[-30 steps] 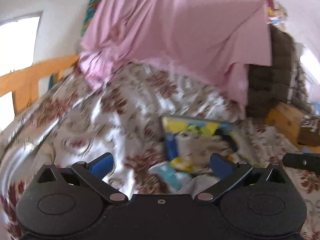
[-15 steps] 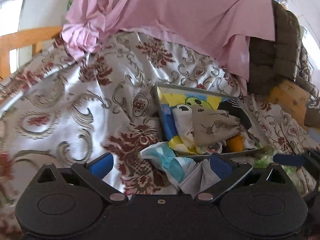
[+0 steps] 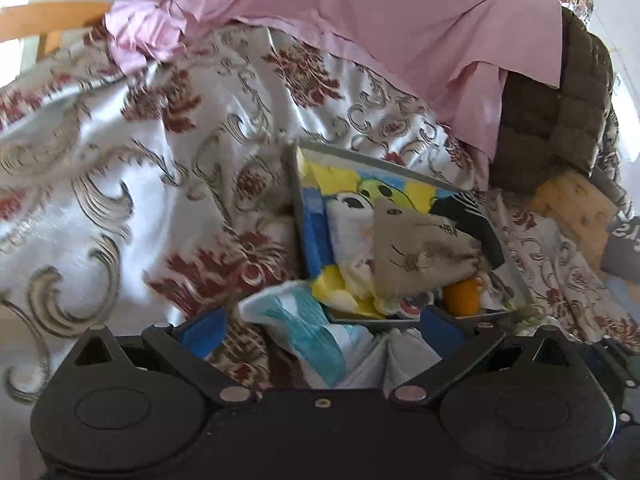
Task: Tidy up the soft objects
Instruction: 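Move both open tools toward the face masks beside the tray, then grasp the blue-patterned mask with the left tool while the right tool grasps the white mask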
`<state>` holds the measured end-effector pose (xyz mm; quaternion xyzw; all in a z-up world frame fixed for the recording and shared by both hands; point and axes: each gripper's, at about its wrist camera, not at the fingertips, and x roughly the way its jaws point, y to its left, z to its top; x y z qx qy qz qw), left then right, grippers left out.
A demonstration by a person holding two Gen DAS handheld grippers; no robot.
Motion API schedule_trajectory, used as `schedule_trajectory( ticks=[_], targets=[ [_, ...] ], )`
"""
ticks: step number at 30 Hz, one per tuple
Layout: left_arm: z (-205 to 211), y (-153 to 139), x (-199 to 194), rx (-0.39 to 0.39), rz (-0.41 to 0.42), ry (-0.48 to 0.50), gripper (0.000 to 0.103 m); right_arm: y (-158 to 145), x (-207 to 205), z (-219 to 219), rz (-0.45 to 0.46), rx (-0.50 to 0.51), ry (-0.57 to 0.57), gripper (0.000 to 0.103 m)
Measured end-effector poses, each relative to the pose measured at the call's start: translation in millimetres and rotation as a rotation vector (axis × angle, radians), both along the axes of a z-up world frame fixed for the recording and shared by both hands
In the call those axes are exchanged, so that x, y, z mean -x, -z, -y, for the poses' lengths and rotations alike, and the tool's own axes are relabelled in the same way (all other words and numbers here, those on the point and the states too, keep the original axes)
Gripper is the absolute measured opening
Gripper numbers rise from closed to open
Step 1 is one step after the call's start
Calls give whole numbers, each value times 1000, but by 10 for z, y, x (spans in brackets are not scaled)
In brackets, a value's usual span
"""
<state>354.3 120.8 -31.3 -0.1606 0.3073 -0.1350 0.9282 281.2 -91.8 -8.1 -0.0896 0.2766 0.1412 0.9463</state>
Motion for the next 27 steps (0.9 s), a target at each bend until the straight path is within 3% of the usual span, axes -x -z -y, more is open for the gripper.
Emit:
schedule_trajectory(
  ticks=[6,11,16,19,21,26,27],
  targets=[
    [-33,156,-125,52,-57,64,102,67,-172,-53,-69,-20,-37,102],
    [-129,254,-240,171,-129,99,98,124,-325,-117,-120,-46,-69,94],
    [-190,407,-378,288,-218,117,80,189,-447,-141,-169,-90,-64,83],
    [-231,567,-472,388,-303,106,73,221,-501,-138,-194,-110,-53,77],
    [-245,634,-512,423,-316,86,70,242,-522,-136,-203,-118,-49,72],
    [-222,672,-540,410,-321,75,53,266,-544,-125,-221,-138,-32,58],
    [-219,671,-543,396,-321,71,45,264,-545,-120,-222,-145,-28,52]
  ],
)
